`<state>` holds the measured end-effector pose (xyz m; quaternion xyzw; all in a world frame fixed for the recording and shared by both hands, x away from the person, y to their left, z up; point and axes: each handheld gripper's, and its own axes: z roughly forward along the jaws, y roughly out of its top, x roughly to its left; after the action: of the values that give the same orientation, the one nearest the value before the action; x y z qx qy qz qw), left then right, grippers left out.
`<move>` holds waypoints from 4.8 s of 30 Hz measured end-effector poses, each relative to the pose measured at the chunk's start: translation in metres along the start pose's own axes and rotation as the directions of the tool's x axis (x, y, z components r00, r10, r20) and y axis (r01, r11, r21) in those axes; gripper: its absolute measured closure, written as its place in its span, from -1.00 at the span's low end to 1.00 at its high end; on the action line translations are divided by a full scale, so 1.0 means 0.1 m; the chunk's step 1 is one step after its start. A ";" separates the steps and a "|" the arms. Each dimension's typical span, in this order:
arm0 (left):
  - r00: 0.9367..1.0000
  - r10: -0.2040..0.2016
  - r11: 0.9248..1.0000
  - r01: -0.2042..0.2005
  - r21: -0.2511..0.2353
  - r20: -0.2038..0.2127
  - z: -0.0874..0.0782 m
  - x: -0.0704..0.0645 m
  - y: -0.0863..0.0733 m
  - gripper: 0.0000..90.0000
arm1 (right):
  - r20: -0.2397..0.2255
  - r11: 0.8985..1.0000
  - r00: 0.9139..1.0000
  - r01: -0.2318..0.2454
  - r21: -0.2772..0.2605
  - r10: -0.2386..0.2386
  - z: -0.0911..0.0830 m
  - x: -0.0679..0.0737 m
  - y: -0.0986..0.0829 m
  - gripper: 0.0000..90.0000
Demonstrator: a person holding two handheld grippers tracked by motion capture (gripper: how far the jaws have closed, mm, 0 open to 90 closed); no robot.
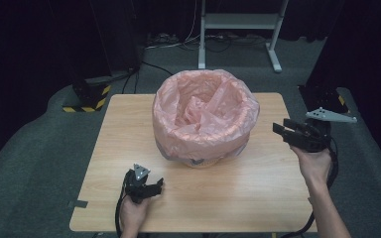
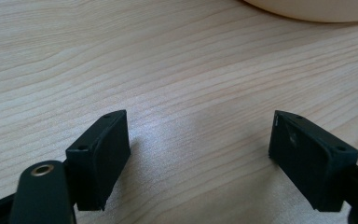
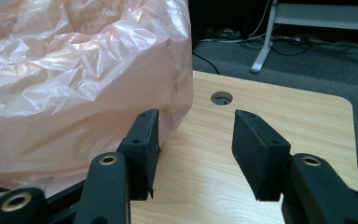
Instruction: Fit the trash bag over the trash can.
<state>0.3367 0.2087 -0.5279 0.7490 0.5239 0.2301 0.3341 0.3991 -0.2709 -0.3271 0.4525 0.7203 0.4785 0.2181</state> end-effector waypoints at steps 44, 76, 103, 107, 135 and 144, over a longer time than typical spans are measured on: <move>1.000 -0.006 1.000 0.006 -0.002 0.003 0.00 -0.01 0.00 -0.55 | -0.032 1.000 0.999 -0.029 -0.001 0.029 0.15 0.09 -0.55 0.14; 1.000 -0.001 1.000 0.001 0.000 0.001 0.00 0.00 0.00 -0.55 | -0.048 0.999 0.999 -0.016 0.045 0.019 0.37 0.23 -0.67 0.15; 1.000 -0.001 1.000 0.001 -0.002 0.003 0.00 -0.01 0.00 -0.55 | -0.023 0.994 0.998 -0.058 0.095 0.061 0.64 0.06 -1.09 0.16; 1.000 0.001 1.000 -0.001 -0.002 0.002 0.00 0.00 0.00 -0.55 | -0.057 0.991 0.994 -0.086 0.105 0.092 0.75 0.02 -1.19 0.16; 1.000 0.000 1.000 0.000 0.002 0.000 -0.01 -0.01 -0.01 -0.55 | -0.006 0.984 0.998 -0.063 0.169 0.065 0.79 -0.13 -1.47 0.16; 1.000 -0.001 1.000 0.001 0.002 -0.001 -0.01 -0.01 -0.01 -0.55 | 0.020 0.982 0.998 -0.061 0.181 0.058 0.89 -0.16 -1.52 0.14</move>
<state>0.3354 0.2079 -0.5278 0.7490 0.5244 0.2298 0.3333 0.4061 -0.2614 -0.5039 0.4953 0.7452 0.4140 0.1669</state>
